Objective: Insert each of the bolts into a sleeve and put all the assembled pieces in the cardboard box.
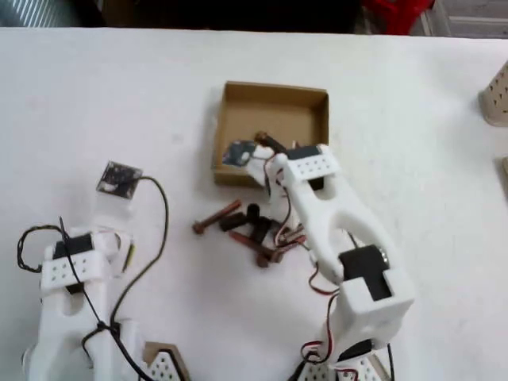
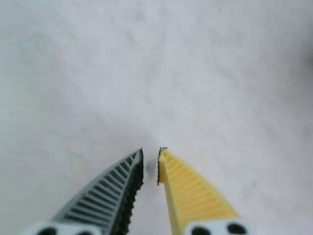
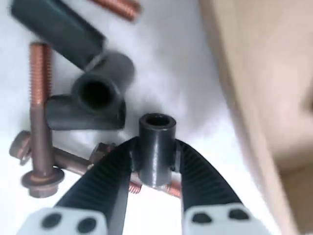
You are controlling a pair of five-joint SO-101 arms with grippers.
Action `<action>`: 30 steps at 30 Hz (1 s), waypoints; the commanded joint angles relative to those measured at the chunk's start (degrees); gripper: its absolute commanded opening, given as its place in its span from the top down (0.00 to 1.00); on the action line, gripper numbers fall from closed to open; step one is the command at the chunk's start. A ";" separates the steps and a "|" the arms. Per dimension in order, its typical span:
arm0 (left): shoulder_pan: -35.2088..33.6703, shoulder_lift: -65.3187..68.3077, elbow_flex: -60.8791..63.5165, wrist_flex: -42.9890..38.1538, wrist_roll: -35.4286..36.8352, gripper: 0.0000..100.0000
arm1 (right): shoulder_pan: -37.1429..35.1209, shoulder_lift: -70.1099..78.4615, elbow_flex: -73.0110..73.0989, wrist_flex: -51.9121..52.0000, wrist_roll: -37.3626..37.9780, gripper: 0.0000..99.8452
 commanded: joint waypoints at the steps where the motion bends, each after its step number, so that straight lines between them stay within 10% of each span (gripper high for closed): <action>1: -0.48 0.31 -3.08 -1.32 6.51 0.91 | 2.42 -5.58 4.75 -2.51 -8.09 0.98; 14: 19.21 0.84 -17.85 9.85 25.67 0.91 | 4.97 -11.38 15.12 -12.44 -12.57 0.98; 22: 41.80 0.84 -12.22 8.35 21.45 0.91 | 4.35 -11.12 15.21 -12.97 -12.57 0.98; 30: 43.21 7.60 -12.48 2.73 24.00 0.91 | 3.91 -11.12 15.38 -12.97 -12.48 0.98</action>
